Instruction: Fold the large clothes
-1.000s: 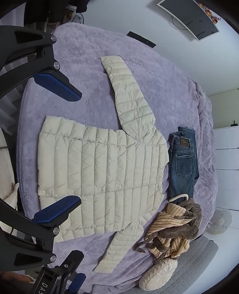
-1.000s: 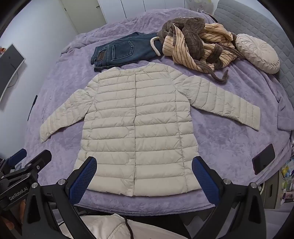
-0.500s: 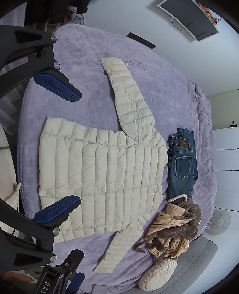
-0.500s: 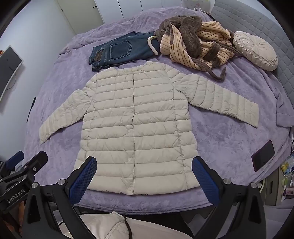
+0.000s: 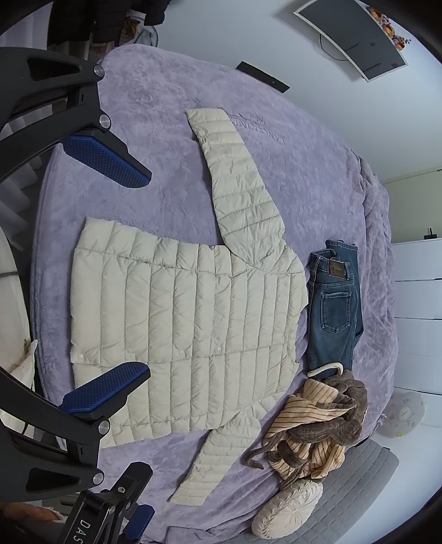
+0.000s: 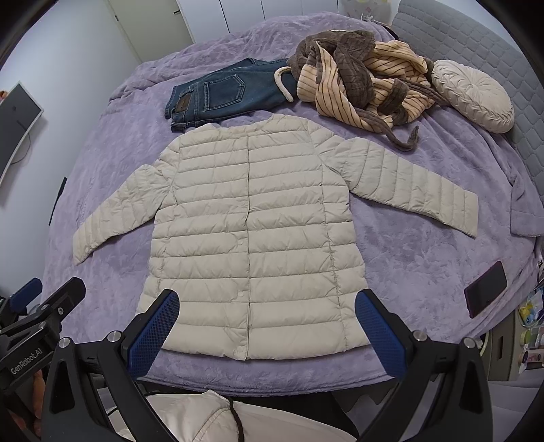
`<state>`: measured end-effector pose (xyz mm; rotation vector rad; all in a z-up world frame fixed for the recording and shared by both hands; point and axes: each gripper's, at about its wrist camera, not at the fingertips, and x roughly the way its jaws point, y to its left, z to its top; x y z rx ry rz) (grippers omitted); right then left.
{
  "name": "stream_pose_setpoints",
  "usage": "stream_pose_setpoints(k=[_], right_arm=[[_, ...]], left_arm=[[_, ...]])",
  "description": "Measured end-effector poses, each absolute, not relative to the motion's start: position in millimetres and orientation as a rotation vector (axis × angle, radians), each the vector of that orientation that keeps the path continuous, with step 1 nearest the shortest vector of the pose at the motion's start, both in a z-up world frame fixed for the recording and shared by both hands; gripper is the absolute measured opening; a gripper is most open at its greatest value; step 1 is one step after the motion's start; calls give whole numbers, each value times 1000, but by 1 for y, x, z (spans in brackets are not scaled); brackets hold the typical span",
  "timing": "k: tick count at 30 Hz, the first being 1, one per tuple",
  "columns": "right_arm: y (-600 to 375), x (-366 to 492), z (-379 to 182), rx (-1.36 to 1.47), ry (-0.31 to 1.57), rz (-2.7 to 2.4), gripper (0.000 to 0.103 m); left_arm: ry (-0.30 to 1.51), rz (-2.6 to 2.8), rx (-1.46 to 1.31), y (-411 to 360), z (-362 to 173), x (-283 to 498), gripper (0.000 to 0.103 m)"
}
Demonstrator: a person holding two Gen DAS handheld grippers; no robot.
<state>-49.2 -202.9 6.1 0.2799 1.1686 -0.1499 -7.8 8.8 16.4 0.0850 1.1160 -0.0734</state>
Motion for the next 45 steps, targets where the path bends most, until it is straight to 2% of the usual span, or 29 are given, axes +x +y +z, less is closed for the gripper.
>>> stream_pose_setpoints(k=[45], right_arm=[[-202,-47,4,279,1176,-157,103]], left_arm=[[1128,-73,83,12,11,-5,103]])
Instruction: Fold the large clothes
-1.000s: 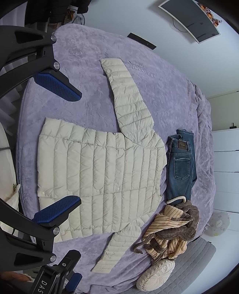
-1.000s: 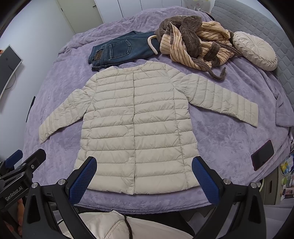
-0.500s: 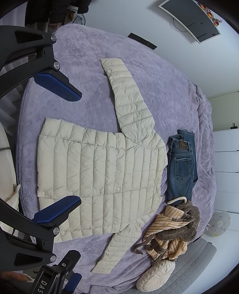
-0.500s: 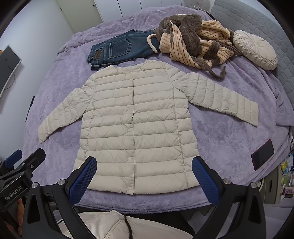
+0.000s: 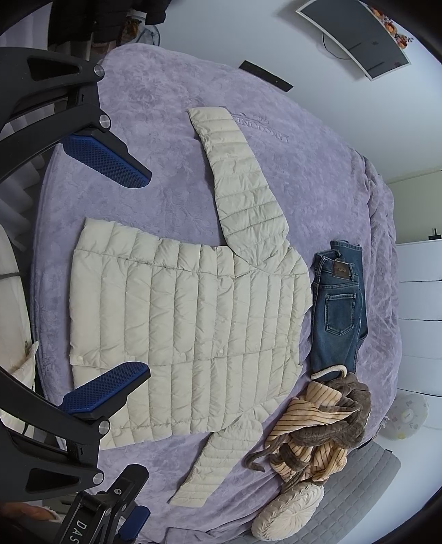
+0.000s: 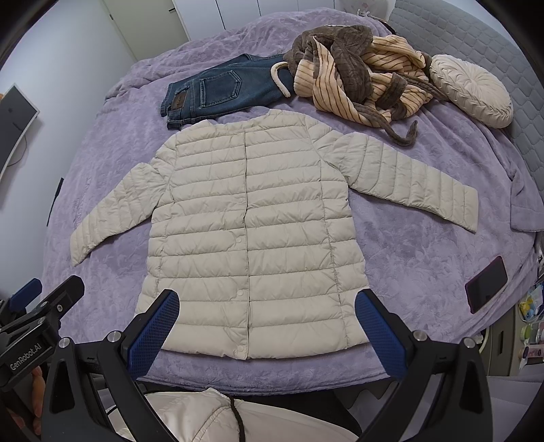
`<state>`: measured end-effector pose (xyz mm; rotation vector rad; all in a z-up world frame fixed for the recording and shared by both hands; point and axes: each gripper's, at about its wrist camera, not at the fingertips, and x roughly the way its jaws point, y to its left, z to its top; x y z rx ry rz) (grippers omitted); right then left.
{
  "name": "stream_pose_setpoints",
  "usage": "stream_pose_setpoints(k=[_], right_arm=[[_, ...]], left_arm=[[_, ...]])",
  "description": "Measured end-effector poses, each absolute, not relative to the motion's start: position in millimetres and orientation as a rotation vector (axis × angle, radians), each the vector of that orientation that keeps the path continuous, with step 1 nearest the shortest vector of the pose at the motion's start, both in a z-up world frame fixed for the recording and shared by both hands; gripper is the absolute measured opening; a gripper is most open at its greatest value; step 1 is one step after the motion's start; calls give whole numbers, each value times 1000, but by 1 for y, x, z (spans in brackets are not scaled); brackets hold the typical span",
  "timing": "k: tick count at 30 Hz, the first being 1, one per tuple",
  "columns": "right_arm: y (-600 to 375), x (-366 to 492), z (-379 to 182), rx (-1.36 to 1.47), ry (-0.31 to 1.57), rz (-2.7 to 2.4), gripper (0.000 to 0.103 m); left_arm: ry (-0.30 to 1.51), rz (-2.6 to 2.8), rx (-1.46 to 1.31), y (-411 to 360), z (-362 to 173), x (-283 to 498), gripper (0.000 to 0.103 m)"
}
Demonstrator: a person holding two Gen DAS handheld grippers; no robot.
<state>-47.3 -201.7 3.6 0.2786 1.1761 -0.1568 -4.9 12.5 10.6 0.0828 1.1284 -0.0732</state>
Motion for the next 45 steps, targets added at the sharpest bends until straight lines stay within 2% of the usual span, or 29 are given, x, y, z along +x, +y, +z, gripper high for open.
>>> stream_pose_setpoints(k=[45], right_arm=[[-202,-45,2,282,1186,-164,103]], left_arm=[[1133,-76,81,14,10,-2,103]])
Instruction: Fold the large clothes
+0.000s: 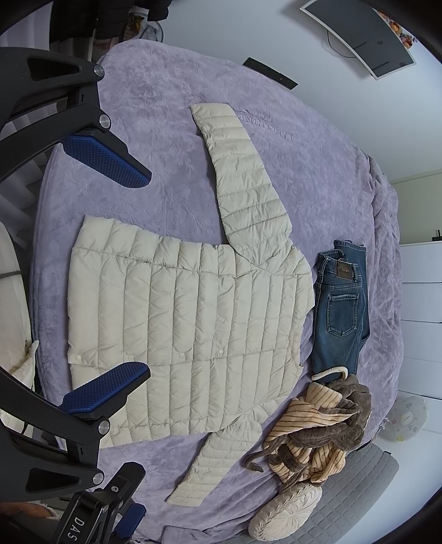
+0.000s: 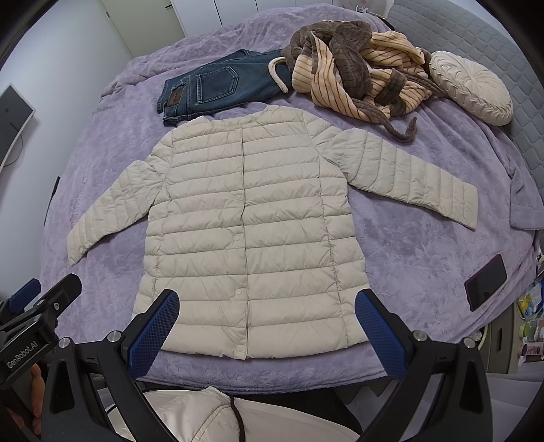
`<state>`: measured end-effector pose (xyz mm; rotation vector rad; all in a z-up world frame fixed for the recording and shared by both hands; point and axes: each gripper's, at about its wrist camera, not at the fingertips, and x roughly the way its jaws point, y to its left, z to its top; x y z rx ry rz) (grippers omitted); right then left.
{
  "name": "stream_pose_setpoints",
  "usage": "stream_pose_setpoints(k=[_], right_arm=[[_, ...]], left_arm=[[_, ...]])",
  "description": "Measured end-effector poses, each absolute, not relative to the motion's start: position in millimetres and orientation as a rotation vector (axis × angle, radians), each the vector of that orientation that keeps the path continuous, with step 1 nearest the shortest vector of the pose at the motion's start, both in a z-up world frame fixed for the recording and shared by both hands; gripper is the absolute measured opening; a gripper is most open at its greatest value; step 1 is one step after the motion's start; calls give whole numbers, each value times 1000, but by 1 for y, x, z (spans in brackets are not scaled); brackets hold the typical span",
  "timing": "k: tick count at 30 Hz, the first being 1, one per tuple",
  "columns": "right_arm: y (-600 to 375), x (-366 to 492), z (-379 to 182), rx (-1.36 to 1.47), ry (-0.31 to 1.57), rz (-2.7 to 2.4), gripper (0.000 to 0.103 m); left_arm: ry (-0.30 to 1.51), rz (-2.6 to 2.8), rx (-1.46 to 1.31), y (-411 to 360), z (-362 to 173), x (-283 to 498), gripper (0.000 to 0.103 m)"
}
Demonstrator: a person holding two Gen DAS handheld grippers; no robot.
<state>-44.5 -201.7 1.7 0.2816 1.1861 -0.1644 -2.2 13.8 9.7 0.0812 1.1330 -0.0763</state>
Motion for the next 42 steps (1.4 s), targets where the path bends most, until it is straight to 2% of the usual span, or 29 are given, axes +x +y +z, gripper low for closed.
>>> stream_pose_setpoints(k=[14,23,32,42], right_arm=[[-201,-45,0,288,1191,-152,103],[-181,-23,-8,289,1226,-129,103],[-156,17,-32,276,1265,-123,103],[-89,82,-94,189,1400,-23,103]], left_arm=[[1149,-81,73,15,3,-3,103],[1180,-72,14,45,-14,19,103],[1251,-3,-113,119,-60,58,103],[1207,112,-401,229,-136,102,103]])
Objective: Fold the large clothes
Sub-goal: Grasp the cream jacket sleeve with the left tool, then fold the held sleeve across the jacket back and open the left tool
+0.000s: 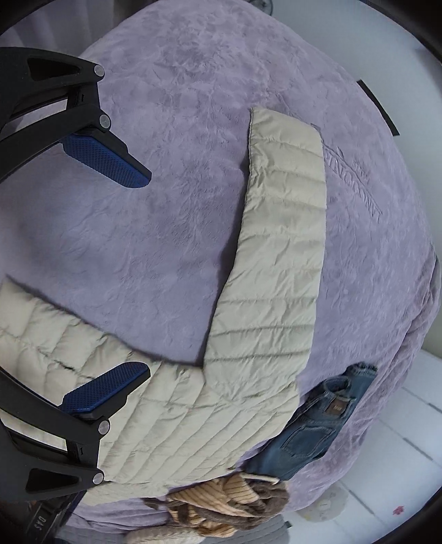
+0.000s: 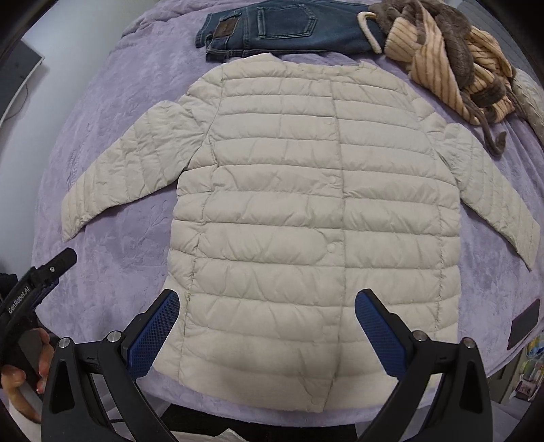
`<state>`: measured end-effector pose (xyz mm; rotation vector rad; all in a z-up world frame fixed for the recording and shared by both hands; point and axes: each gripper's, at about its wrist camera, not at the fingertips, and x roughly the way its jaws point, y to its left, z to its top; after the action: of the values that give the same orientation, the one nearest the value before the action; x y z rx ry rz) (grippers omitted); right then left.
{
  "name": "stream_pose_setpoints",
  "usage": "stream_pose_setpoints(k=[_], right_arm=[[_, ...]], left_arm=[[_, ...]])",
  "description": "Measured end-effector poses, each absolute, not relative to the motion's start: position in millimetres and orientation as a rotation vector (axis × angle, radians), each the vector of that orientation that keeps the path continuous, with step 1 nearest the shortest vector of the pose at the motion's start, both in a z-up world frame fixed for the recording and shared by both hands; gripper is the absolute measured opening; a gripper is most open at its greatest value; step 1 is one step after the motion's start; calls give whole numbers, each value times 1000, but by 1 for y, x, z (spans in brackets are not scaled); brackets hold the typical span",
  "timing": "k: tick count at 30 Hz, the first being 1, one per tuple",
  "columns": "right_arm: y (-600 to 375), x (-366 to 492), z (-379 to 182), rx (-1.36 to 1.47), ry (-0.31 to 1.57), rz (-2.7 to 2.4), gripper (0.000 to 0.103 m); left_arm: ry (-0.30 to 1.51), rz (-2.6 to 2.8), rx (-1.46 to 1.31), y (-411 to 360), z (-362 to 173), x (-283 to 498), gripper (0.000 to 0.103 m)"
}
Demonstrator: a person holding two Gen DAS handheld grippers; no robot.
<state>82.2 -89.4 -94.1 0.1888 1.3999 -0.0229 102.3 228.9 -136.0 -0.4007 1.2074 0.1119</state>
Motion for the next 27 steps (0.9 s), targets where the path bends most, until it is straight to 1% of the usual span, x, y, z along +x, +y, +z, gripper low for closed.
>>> stream_pose_setpoints(k=[7,14,19,21,22,23,24,25,26,27], right_arm=[[-48,139,-129,133,1377,40,103],[-15,189,-150,79,1310,99,103],[-5,219,-163,70,1264,127,102],[-4,230,-168,88,1253,131,99],[-4,235,-170,96,1246,133,91],[-4,239,-172,102,1236,136,84],[-3,244,-175,106,1232,143,66],[-2,248,-178,111,1233,151,57],[-2,252,-182,117,1232,154,42],[-1,254,-185,120,1229,152,31]], left_arm=[[1144,125,-570,289,-189,134,103],[1102,117,-839,316,-241,168,103],[1047,157,-878,323,-252,188,103],[1026,187,-875,325,-252,192,103],[1018,202,-874,327,-251,194,102],[1011,217,-871,329,-251,196,97],[1009,239,-860,331,-251,198,91],[1013,258,-843,332,-250,200,76],[1019,271,-828,334,-251,202,59],[1024,281,-817,336,-251,203,49]])
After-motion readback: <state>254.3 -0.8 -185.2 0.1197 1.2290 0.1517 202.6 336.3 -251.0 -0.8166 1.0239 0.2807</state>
